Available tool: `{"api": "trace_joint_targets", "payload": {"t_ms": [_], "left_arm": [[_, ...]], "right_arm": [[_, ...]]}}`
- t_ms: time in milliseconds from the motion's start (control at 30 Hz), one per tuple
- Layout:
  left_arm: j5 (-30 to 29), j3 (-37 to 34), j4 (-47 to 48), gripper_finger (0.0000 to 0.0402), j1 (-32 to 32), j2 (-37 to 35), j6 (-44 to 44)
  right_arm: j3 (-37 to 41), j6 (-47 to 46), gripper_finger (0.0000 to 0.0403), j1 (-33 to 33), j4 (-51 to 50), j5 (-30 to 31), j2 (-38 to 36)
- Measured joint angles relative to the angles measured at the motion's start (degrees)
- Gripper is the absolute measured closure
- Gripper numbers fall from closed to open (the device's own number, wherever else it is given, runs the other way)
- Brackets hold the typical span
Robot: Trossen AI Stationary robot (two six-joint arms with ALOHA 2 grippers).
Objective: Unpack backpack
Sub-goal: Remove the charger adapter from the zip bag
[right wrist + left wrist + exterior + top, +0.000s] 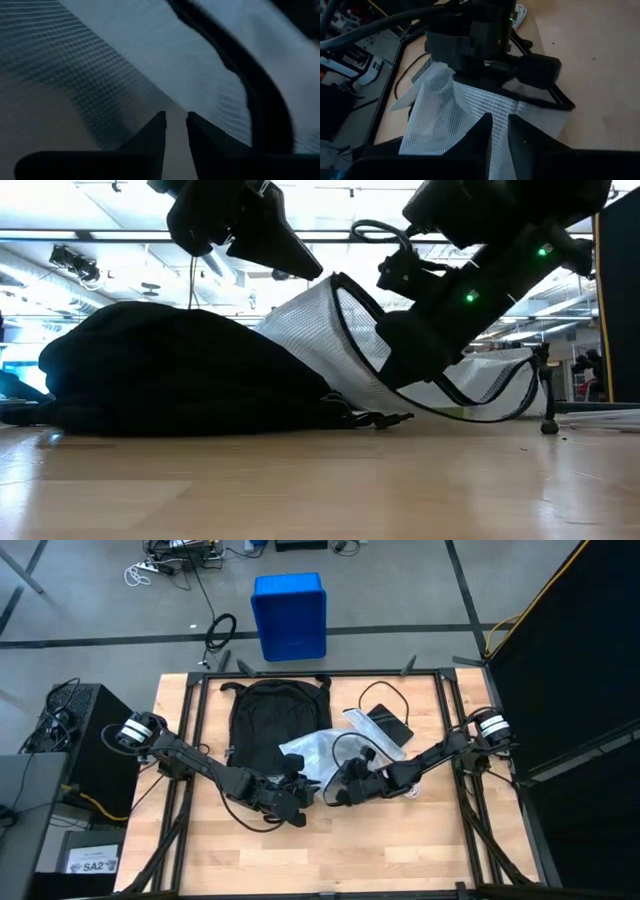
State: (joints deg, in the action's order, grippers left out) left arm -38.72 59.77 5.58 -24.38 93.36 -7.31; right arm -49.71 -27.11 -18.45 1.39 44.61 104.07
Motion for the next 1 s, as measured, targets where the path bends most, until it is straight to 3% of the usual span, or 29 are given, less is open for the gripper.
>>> {"api": "trace_joint_targets", "payload": {"t_ms": [167,300,467,533,700,900,1000], "left_arm": [[-1.30,0.00,-0.17,0.0367,0.00,0.00,-2.59],[-5.55,0.00,-0.27,0.0367,0.00,0.00,-4.33],[-14.65,0.00,-0.33,0.0367,0.00,0.00,-7.62],[-17.42,0.00,-0.50,0.0367,0.14,0.00,-9.02],[-20.06,0.00,-0.60,0.0367,0.84,0.00,-10.51],[-20.28,0.00,-0.54,0.0367,1.40,0.00,-10.50],[-23.48,0.00,-0.13,0.0367,1.10,0.00,-10.50]], "right_arm": [[0.00,0.05,0.0364,-3.52,-4.69,14.16,-1.91],[0.00,-0.03,0.0374,-6.71,-7.41,24.69,-3.96],[0.00,-0.09,0.0378,-8.54,-7.91,25.98,-5.03],[0.00,0.21,0.0377,-8.62,-8.00,23.81,-5.03],[0.00,2.38,0.0379,-8.59,-8.64,9.68,-5.03],[0.00,-4.09,0.0379,-7.37,-12.03,-1.33,-4.94],[0.00,-6.96,0.0380,-6.89,-15.43,-5.26,-4.90]]}}
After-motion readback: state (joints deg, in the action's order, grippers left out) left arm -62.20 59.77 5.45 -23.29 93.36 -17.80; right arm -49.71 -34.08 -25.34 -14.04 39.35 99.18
